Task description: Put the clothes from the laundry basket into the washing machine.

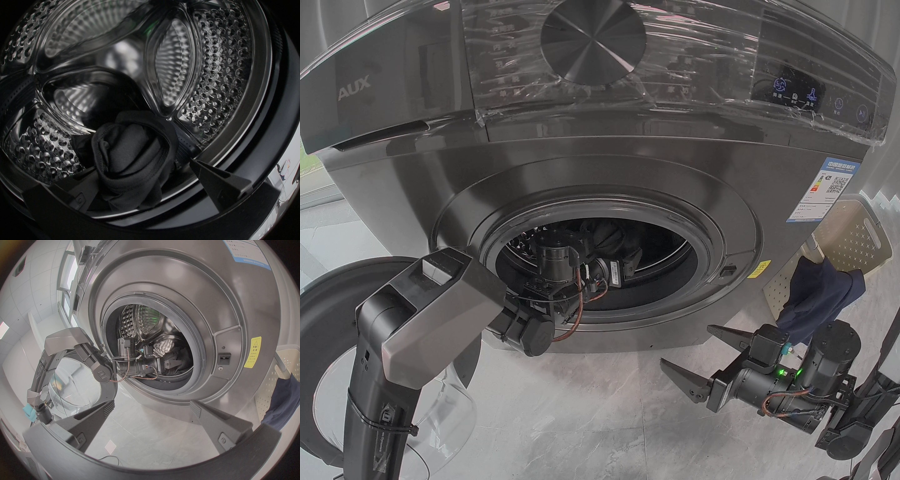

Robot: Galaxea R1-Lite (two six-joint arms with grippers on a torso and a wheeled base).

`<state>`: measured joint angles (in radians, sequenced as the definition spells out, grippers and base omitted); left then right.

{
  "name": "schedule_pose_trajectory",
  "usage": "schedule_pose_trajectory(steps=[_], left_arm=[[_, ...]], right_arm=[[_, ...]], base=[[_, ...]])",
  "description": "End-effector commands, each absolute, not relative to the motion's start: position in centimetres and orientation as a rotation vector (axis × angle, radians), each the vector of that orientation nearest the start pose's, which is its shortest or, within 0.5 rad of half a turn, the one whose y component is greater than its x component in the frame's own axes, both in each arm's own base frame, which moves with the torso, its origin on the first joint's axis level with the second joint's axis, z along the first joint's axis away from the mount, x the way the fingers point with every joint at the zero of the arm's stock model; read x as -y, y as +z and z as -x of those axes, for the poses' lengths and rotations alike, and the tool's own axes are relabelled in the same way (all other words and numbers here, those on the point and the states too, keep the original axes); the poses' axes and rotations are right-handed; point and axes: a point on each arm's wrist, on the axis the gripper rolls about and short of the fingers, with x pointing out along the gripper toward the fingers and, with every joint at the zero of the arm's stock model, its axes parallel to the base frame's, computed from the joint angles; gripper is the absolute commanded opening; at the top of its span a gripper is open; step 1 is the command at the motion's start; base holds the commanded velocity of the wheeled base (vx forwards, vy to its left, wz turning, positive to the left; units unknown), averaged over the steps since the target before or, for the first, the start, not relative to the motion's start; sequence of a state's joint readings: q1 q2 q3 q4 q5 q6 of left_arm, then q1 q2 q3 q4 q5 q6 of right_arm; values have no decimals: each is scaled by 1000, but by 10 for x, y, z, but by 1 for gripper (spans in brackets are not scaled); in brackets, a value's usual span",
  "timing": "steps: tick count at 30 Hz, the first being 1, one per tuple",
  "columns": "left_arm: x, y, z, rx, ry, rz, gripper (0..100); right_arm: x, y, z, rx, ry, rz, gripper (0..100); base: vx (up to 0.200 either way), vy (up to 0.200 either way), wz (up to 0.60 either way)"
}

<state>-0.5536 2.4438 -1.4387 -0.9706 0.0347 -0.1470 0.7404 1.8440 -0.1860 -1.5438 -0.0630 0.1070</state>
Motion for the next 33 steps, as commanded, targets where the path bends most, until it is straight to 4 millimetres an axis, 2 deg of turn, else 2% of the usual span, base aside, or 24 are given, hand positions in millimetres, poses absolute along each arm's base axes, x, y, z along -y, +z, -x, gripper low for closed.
schedule_pose_trajectory(steps=[1, 3, 4, 7, 10, 15, 22, 27, 28, 31, 33], left_arm=[[261, 66, -420, -98, -521, 126, 100], [262, 64, -424, -92, -515, 124, 100], [263, 62, -427, -86, -509, 126, 0], [263, 68, -435, -57, -493, 136, 0], [262, 83, -450, 18, -448, 163, 0], [270, 96, -468, 129, -406, 204, 0], [273, 106, -478, 183, -380, 249, 0], [272, 106, -478, 169, -373, 245, 0], [272, 105, -478, 166, -373, 244, 100], [272, 104, -476, 157, -359, 245, 100], [268, 111, -462, 109, -336, 228, 100]], right_arm=[[-163, 95, -181, -147, 670, -56, 100], [-164, 94, -181, -151, 672, -54, 100], [-164, 94, -181, -154, 673, -53, 100], [-165, 94, -181, -153, 675, -53, 100], [-165, 94, -181, -153, 673, -53, 100], [-165, 92, -182, -159, 674, -52, 100], [-165, 92, -182, -159, 672, -53, 100], [-165, 92, -182, -159, 674, -52, 100], [-165, 92, -182, -159, 674, -52, 100], [-165, 93, -182, -158, 673, -53, 100], [-165, 93, -182, -155, 671, -54, 100]], base=[[0, 0, 0], [0, 0, 0], [0, 0, 0], [0, 0, 0], [0, 0, 0], [0, 0, 0], [0, 0, 0], [0, 0, 0], [0, 0, 0], [0, 0, 0], [0, 0, 0]])
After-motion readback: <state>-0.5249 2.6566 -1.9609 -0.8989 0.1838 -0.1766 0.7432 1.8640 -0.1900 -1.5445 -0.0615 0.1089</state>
